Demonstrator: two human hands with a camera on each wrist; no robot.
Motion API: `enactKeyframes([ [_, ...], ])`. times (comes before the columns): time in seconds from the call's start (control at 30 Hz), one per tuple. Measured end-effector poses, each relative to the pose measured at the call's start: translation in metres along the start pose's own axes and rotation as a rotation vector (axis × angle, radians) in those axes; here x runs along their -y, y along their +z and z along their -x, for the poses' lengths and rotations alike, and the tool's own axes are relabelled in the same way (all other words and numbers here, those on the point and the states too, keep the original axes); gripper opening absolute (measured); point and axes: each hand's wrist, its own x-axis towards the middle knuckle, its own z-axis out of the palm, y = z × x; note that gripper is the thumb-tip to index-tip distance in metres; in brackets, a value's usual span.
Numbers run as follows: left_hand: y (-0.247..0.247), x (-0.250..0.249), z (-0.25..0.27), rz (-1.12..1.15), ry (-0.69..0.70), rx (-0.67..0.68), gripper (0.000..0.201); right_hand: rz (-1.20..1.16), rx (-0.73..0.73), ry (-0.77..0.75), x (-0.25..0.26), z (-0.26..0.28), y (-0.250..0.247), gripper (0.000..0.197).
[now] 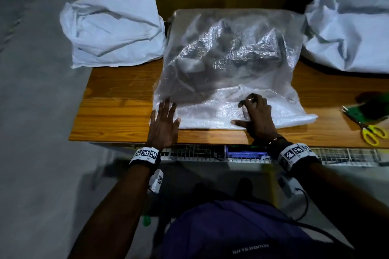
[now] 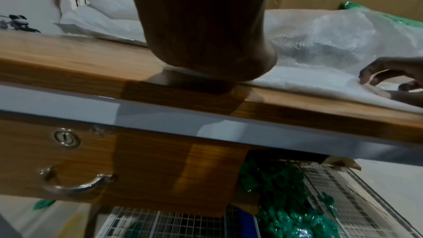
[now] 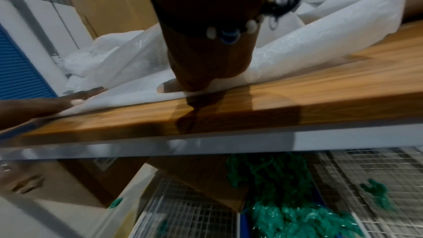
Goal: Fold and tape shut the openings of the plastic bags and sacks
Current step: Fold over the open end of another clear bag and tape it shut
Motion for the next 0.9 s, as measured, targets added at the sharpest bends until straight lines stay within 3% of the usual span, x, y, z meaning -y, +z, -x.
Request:
enactKeyframes([
  [0.1,0.000,0.005,-0.006,0.033,0.000,0.021,0.066,-0.006,-0.015,-0.011,-0.007,-0.003,-0.004,0.065],
  [0.33,0.001,0.004,-0.011,-0.006,-0.013,0.039,0.066,0.136,-0.028,-0.109,-0.045,0.034,-0.055,0.036],
  [0.43,0.007,-0.012,-0.010,-0.051,-0.003,-0.105,0.066,0.106,-0.031,-0.128,-0.068,0.044,-0.064,0.024],
  [0.5,0.017,-0.033,-0.010,0.059,0.078,-0.181,0.083,0.091,-0.020,-0.096,-0.073,0.042,-0.054,0.025],
  [0.57,0.027,-0.063,-0.013,0.270,0.172,-0.168,0.094,0.082,-0.033,-0.066,-0.075,0.039,-0.047,0.026],
  [0.63,0.035,-0.112,-0.019,0.353,0.308,-0.162,0.082,0.087,-0.036,-0.044,-0.075,0.036,-0.044,0.025],
  [0.7,0.042,-0.166,-0.028,0.417,0.411,-0.121,0.049,0.100,-0.025,-0.023,-0.075,0.033,-0.045,0.027],
  [0.8,0.054,-0.222,-0.034,0.466,0.269,-0.062,0.029,0.046,0.039,-0.016,-0.078,0.031,-0.054,0.030],
  [0.9,0.064,-0.226,-0.037,0.543,0.123,-0.088,0.025,0.083,0.041,-0.125,-0.099,0.039,-0.073,0.034],
])
